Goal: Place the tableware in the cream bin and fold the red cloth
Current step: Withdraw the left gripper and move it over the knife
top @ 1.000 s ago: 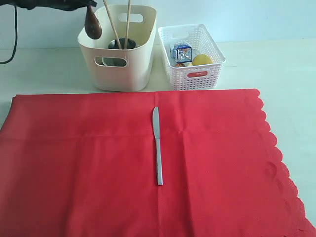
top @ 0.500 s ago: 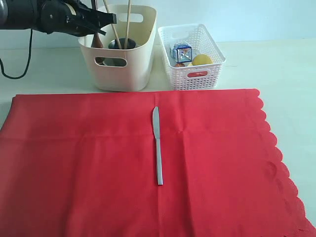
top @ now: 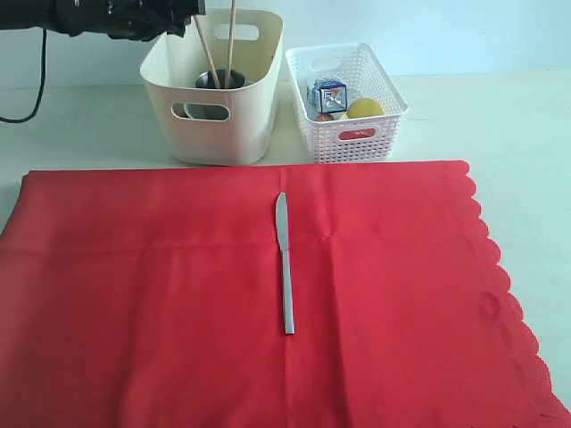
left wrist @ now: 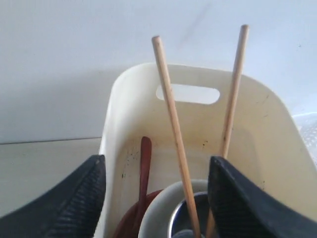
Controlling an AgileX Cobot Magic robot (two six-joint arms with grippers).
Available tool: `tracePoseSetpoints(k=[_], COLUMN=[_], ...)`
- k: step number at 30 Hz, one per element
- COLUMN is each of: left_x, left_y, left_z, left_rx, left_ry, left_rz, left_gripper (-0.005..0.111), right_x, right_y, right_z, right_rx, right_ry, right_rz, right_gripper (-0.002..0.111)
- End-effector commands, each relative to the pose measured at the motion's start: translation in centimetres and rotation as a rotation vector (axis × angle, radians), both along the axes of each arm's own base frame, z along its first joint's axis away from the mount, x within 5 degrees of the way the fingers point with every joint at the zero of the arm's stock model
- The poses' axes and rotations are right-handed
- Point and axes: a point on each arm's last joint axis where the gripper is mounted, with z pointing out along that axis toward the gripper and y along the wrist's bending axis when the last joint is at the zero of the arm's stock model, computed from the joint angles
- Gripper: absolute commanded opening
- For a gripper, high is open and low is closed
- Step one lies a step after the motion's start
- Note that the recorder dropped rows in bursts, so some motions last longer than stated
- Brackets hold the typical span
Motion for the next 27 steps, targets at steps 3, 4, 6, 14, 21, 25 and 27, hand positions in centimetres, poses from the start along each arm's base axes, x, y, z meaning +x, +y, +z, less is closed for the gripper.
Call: tracePoseSetpoints(k=[3,4,6,14,21,25,27], left_x=[-1.5,-1.8,-2.3,-5.0,-7.1,-8.1,-8.7], left_y=[0.7,0.8,1.1,2.2,2.4,1.6,0.7], left_z=[3.6,3.9,4.4,5.4,5.3,5.0,4.9], left_rx=[0.025,0.036,0.048,0.122,0.110,0.138,0.158], left_ry=[0.025,0.049,0.080,0.308,0.512,0.596,0.623], left_rz=[0.011,0.015,0.021,0.057,0.072,0.050,0.026], left_gripper=[0.059,0.059,0.059,0.059,0.059,0.059,0.055], right_x=[0.0,0.0,0.0,0.0,0.0,0.0,0.0], right_y=[0.0,0.0,0.0,0.0,0.0,0.0,0.0], right_z=[-0.1,-0.1,-0.1,-0.1,-0.1,-0.1,-0.1], right_rx=[0.002,0.002,0.002,0.002,0.002,0.002,0.002], right_ry=[-0.004,-0.004,-0.004,-0.004,-0.004,-0.004,-0.004], right_rz=[-0.005,-0.005,-0.005,-0.005,-0.005,-0.005,-0.005], right_gripper=[0.027,0.027,0.027,0.027,0.027,0.027,0.027])
